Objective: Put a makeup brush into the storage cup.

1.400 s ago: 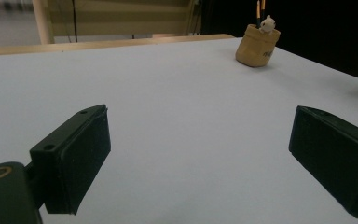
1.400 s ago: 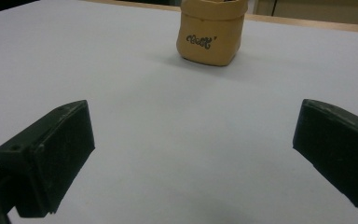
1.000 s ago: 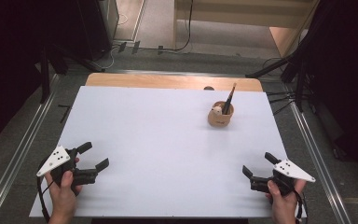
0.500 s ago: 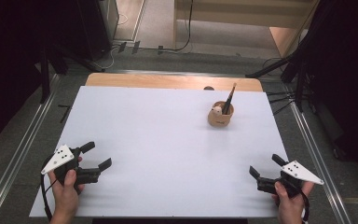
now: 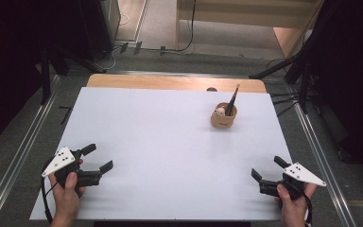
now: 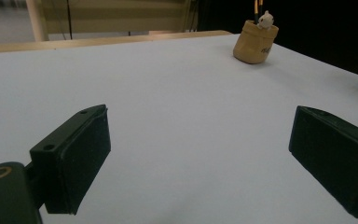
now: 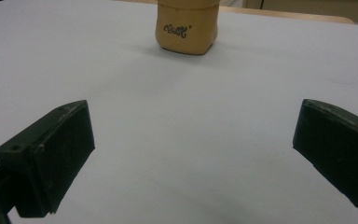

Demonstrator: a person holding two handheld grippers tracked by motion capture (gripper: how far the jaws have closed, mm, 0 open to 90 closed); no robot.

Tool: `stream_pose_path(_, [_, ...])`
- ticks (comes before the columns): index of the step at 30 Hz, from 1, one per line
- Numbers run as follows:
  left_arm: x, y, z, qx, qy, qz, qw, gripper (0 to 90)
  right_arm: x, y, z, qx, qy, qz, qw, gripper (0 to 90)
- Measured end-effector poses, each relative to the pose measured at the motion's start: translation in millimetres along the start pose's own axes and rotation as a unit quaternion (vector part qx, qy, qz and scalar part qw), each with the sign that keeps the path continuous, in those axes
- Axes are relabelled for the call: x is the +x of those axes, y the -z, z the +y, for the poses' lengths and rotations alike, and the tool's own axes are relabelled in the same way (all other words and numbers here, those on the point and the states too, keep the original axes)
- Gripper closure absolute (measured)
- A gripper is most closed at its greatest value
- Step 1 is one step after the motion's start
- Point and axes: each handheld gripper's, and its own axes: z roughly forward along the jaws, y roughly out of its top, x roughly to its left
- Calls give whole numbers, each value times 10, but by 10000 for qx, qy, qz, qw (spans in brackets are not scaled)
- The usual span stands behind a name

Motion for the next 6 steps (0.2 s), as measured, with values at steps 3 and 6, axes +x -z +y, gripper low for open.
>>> stream_pose_path(3, [-1,-2,1,1,-8,2,10000,55,2,-3,-2,11,-1,4,10000,0])
stream_pose_path(6, [3,0,3,1,-4,9,10000,55,2,-1,3,-10,-59,-39,10000,0])
